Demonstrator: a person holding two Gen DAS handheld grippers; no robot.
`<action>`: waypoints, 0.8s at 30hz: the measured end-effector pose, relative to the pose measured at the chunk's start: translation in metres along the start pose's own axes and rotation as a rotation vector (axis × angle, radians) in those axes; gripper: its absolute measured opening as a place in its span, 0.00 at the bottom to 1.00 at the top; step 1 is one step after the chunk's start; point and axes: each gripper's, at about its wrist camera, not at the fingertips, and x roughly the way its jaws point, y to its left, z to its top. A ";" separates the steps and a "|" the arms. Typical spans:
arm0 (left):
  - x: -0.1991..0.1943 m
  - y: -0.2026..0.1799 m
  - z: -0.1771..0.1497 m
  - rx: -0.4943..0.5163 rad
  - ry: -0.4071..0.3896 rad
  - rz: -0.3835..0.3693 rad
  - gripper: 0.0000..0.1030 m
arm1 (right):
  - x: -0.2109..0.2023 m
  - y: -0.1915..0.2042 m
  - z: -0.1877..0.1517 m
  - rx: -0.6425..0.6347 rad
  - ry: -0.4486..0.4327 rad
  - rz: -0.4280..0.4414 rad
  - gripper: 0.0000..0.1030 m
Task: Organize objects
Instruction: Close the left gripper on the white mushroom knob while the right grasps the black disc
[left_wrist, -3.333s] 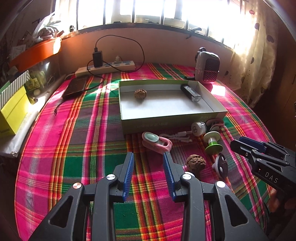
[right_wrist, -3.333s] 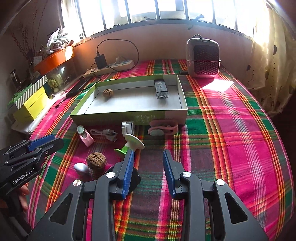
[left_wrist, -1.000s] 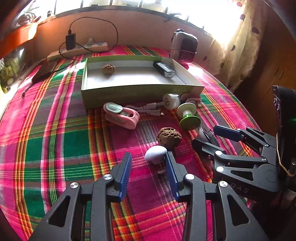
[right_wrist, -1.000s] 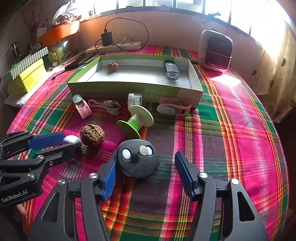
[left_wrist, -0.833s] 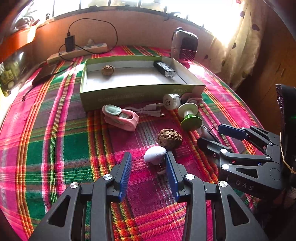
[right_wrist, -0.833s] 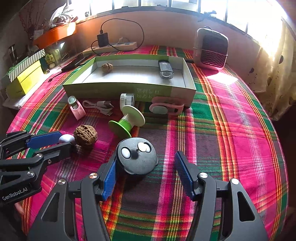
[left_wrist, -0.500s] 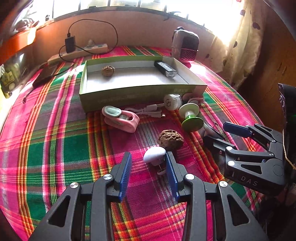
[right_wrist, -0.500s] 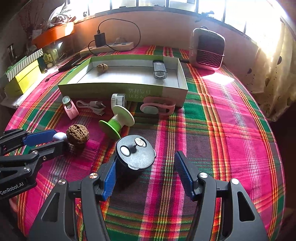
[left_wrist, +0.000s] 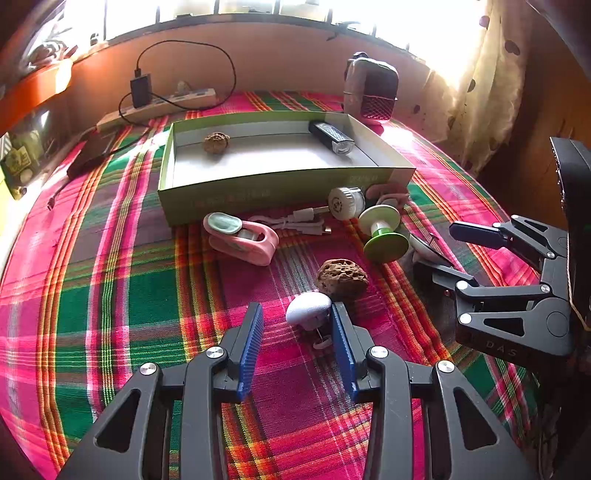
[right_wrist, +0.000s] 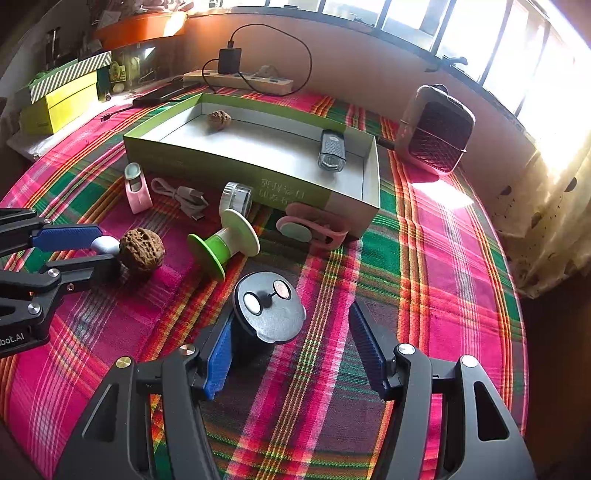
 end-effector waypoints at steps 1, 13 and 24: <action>0.000 0.000 0.000 0.000 0.000 0.000 0.34 | 0.000 -0.001 0.000 0.010 -0.002 0.005 0.58; -0.001 0.001 0.001 -0.010 -0.004 -0.001 0.34 | 0.002 0.000 0.000 0.065 -0.027 0.053 0.39; 0.000 0.004 0.003 -0.025 -0.008 0.009 0.26 | 0.002 -0.001 -0.001 0.079 -0.032 0.055 0.31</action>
